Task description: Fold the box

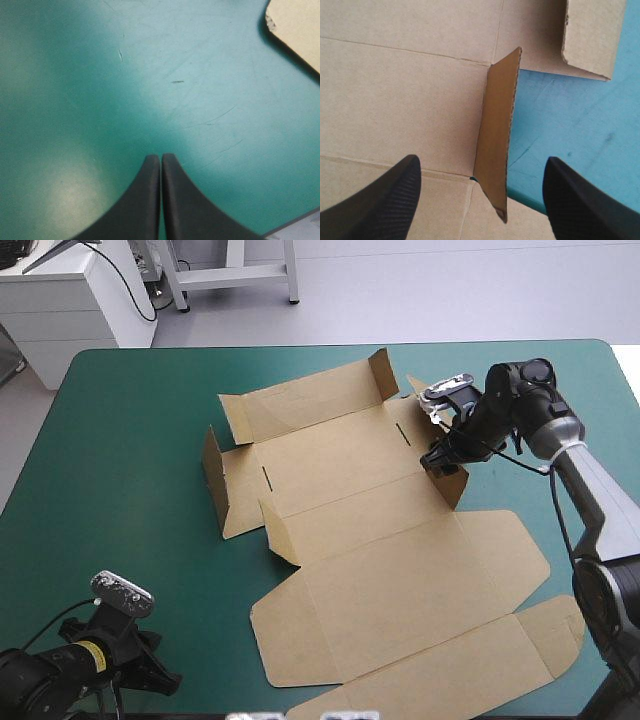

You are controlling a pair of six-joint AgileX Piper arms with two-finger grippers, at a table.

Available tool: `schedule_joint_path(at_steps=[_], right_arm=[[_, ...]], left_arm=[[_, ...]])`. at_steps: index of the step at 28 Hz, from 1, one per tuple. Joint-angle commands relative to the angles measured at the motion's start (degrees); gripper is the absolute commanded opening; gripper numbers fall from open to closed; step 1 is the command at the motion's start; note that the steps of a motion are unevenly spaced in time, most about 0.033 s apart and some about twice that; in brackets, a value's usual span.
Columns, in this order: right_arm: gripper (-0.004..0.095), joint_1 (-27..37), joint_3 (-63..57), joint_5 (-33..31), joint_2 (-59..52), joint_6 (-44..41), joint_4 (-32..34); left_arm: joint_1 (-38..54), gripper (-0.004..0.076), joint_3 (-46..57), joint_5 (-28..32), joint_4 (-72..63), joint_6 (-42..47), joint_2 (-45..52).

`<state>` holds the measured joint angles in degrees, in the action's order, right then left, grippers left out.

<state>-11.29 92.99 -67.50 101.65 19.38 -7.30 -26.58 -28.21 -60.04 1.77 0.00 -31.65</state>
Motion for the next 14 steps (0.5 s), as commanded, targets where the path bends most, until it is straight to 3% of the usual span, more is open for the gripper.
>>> schedule_joint_path(at_steps=[1,14], right_arm=[[0.0625,0.06,1.88,1.04,-0.73,0.53,-0.58],[0.0386,0.06,2.89,2.6,3.33,0.53,-0.63]], left_arm=[[-0.08,-0.0008,-1.39,2.05,-0.28,0.32,-0.47],[-0.08,-0.0008,-1.37,2.05,-0.28,0.32,-0.47]])
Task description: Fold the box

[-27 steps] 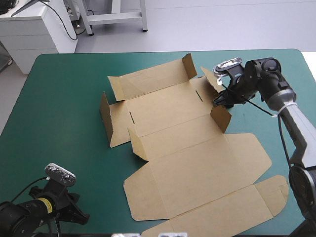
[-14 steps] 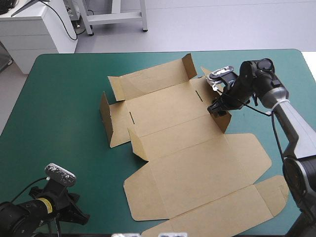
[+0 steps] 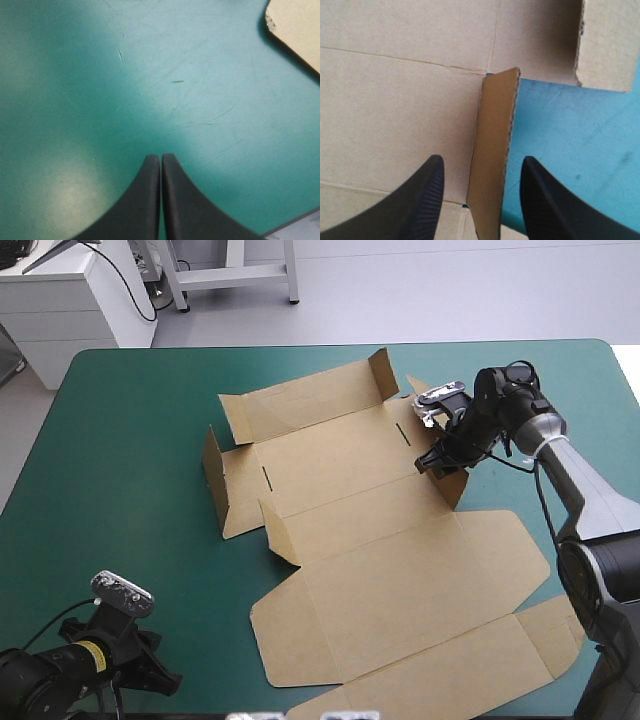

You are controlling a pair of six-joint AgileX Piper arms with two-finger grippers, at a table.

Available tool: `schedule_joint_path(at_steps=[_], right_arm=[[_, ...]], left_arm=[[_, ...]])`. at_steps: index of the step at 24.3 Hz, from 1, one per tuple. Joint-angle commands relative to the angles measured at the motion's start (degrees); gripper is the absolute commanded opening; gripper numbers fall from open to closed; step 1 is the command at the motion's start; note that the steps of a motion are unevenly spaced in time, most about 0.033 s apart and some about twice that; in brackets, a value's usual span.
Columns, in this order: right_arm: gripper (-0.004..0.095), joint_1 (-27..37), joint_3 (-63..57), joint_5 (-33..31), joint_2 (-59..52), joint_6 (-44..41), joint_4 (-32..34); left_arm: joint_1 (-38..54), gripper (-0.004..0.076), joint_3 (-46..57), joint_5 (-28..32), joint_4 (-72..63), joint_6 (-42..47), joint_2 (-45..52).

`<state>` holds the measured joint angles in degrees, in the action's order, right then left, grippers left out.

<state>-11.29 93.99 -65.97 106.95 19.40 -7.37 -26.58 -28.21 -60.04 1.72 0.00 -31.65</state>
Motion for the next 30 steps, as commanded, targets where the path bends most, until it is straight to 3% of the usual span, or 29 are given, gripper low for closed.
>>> schedule_joint_path(at_steps=[1,3,8,10,23,30], right_arm=[[0.037,0.06,1.93,1.08,-1.85,0.51,-0.56],[0.0319,0.06,2.28,1.18,-1.61,0.51,-0.56],[0.0044,0.06,5.17,0.92,-1.23,0.51,-0.56],[-0.002,0.06,6.31,0.92,-1.23,0.62,-0.12],[-0.002,0.06,7.45,0.45,-1.23,12.11,2.0],[-0.002,0.06,7.45,3.77,-1.23,31.82,-2.67]], left_arm=[[-0.08,-0.0008,-1.37,2.05,-0.23,0.32,-0.47],[-0.08,-0.0008,-1.37,2.05,-0.23,0.32,-0.47],[-0.08,-0.0008,-1.37,2.17,-0.23,0.32,-0.47],[-0.08,-0.0008,-2.15,2.27,-0.11,0.32,-0.47],[-0.08,-0.0008,-19.15,-2.41,0.62,0.32,-0.47],[-0.08,-0.0008,-20.36,-3.72,4.45,0.0,-0.47]])
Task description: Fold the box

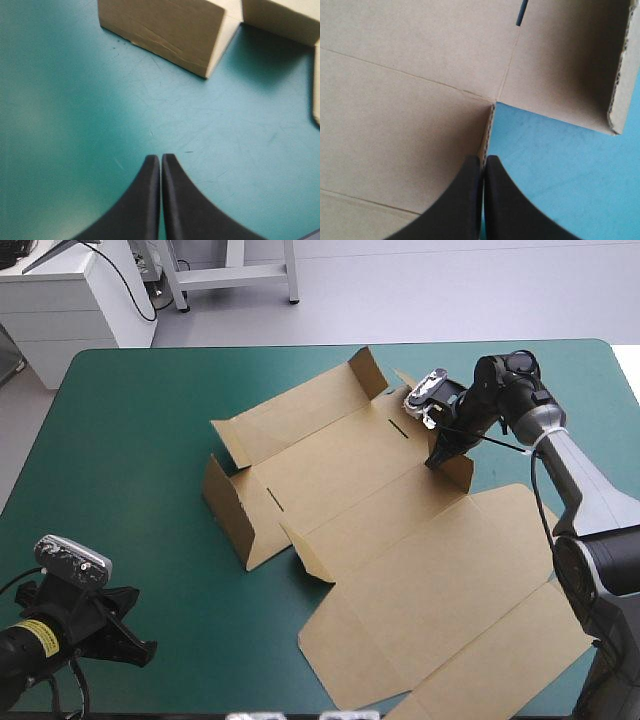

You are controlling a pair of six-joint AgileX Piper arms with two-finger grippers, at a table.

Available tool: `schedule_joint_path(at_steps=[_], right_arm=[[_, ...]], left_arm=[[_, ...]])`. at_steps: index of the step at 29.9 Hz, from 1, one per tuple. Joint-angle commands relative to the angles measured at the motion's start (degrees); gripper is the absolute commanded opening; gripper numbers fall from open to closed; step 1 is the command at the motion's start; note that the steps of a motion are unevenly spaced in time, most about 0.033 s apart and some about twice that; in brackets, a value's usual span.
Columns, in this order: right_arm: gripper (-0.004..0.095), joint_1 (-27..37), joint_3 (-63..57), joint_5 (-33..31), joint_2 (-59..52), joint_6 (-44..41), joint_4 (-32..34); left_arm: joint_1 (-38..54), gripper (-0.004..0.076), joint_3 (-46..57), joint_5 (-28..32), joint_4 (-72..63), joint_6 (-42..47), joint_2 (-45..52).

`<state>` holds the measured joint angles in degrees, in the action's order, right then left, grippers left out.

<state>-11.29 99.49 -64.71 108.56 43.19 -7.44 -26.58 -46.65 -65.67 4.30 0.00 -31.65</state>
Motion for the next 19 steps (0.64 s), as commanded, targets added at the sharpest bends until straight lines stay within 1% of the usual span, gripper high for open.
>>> schedule_joint_path(at_steps=[1,6,11,13,16,19], right_arm=[[-0.002,0.06,1.95,3.44,-2.84,10.55,-3.58],[-0.002,-0.08,1.95,8.26,-2.84,23.15,-9.31],[-0.002,-0.08,1.95,10.69,-2.84,31.6,-17.18],[-0.002,-0.08,1.95,10.86,-2.84,36.27,-20.75],[-0.002,-0.61,1.95,11.92,-2.84,39.14,-24.92],[-0.0021,-2.53,1.95,13.32,-2.84,40.51,-25.21]], left_arm=[[-0.08,-0.0008,-1.93,1.31,2.45,0.0,-0.47],[-0.08,-0.0008,-1.93,0.57,2.82,0.0,-0.47],[-0.08,-0.0008,-1.93,0.99,2.82,0.0,-0.47],[-0.08,-0.0008,-1.93,1.45,2.82,0.0,-0.47],[-0.08,-0.0008,-1.93,2.13,2.82,0.0,-0.47],[-0.08,-0.0008,-1.93,2.66,2.82,0.0,-0.47]])
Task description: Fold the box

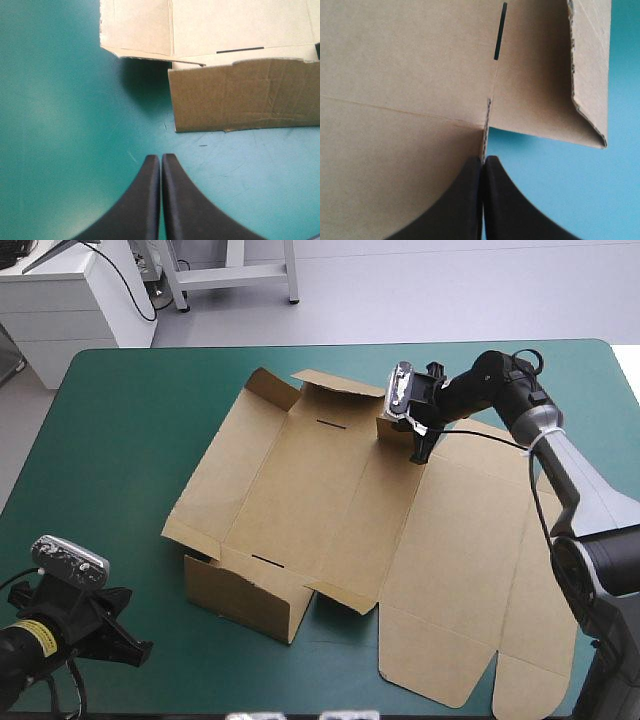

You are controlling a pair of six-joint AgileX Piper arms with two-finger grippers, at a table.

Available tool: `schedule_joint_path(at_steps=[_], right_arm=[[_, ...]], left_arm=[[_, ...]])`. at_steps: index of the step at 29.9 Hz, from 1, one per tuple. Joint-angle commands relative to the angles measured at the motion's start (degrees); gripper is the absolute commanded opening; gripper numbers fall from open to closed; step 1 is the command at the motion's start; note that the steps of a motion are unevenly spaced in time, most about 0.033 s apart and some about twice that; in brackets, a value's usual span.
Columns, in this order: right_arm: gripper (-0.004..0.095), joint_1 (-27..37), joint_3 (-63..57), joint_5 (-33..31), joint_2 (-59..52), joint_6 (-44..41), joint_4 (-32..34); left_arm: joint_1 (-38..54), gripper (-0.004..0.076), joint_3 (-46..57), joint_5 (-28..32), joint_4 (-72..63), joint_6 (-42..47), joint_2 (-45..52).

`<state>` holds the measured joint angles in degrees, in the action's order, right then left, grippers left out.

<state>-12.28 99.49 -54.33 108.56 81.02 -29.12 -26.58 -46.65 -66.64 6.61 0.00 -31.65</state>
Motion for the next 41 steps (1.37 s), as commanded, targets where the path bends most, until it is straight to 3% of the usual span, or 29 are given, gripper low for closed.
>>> schedule_joint_path(at_steps=[1,10,21,25,41], right_arm=[[-0.0021,-2.27,1.95,3.23,-2.82,3.5,-3.53],[-0.0021,-8.84,1.95,8.9,-2.72,6.14,-1.42],[-0.0021,-9.05,1.95,5.9,-2.72,16.52,-1.69],[-0.0021,-9.05,1.84,4.71,-2.72,18.81,-5.0],[-0.0007,-9.38,1.84,5.32,-2.72,16.56,-7.78]], left_arm=[[-0.08,-0.0008,-1.93,3.76,0.51,0.0,-0.47],[-0.08,-0.0008,-1.93,3.98,0.51,0.0,-0.47],[-0.08,-0.0008,-1.93,4.11,0.51,0.0,-0.47],[-0.08,-0.0008,-1.93,4.11,0.28,0.32,-0.47],[-0.08,-0.0008,-1.93,6.5,0.28,0.32,-0.47]])
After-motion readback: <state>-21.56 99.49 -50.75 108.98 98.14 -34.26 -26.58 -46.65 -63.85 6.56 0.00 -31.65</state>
